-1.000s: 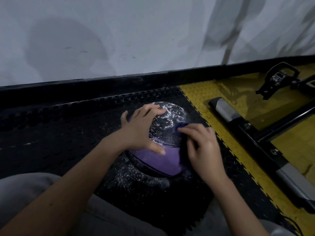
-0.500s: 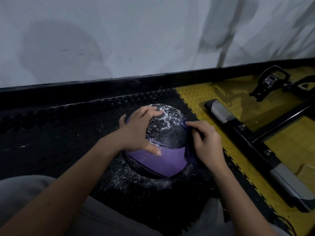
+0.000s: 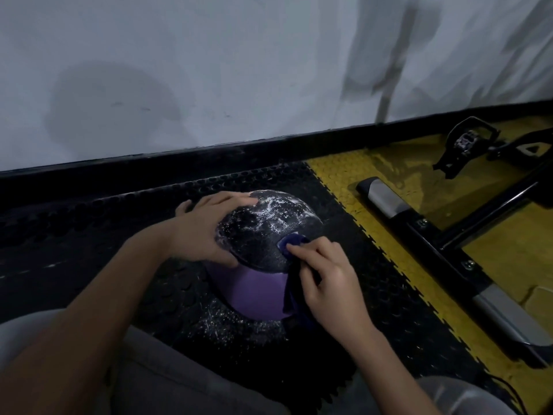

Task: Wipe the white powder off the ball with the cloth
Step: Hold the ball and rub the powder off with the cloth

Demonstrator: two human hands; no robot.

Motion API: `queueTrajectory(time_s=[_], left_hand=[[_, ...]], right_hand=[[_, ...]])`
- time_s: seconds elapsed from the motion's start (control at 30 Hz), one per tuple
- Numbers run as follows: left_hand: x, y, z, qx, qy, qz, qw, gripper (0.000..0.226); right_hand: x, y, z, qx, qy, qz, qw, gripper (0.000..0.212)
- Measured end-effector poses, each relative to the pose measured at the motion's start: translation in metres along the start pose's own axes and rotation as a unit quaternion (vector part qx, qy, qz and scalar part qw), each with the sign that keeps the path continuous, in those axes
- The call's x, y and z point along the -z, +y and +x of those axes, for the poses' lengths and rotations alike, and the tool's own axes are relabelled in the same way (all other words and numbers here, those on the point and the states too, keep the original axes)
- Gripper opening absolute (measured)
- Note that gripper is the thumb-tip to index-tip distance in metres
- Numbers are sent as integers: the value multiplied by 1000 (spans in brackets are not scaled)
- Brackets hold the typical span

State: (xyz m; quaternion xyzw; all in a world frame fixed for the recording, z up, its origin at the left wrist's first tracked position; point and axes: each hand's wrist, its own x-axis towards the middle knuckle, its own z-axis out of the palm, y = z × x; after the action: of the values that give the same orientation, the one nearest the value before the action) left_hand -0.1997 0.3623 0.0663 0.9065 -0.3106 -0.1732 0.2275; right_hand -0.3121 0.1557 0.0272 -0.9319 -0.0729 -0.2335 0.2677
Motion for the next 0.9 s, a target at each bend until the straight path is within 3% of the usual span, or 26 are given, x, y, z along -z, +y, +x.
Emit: queueTrajectory(time_s=[0.13, 0.23, 0.33, 0.5, 0.53, 0.67, 0.8, 0.9], left_hand=[[-14, 8, 0, -15, 33, -28, 999, 81], [-19, 6, 4, -4, 93, -42, 995, 70], [-14, 6, 2, 2, 65, -62, 996, 64], [-13, 9, -6, 16, 72, -80, 994, 60], [-12, 12, -6, 25, 80, -88, 993, 62], [-17, 19, -6, 37, 83, -77, 993, 113], [-24, 13, -1, 31, 80, -18, 996, 119], [-27, 12, 5, 32, 66, -40, 997, 116]], right_hand=[[1, 0, 0, 3, 7, 16, 1000, 33], [3, 21, 4, -77, 38, 4, 996, 29], [3, 33, 8, -137, 33, 19, 990, 33], [-5, 11, 1, -83, 55, 3, 995, 31], [-6, 8, 0, -79, 56, 3, 995, 31], [-10, -1, -9, -52, 51, -2, 997, 31], [-12, -3, -13, -29, 54, 0, 998, 35], [-9, 8, -6, -61, 60, -13, 996, 31]])
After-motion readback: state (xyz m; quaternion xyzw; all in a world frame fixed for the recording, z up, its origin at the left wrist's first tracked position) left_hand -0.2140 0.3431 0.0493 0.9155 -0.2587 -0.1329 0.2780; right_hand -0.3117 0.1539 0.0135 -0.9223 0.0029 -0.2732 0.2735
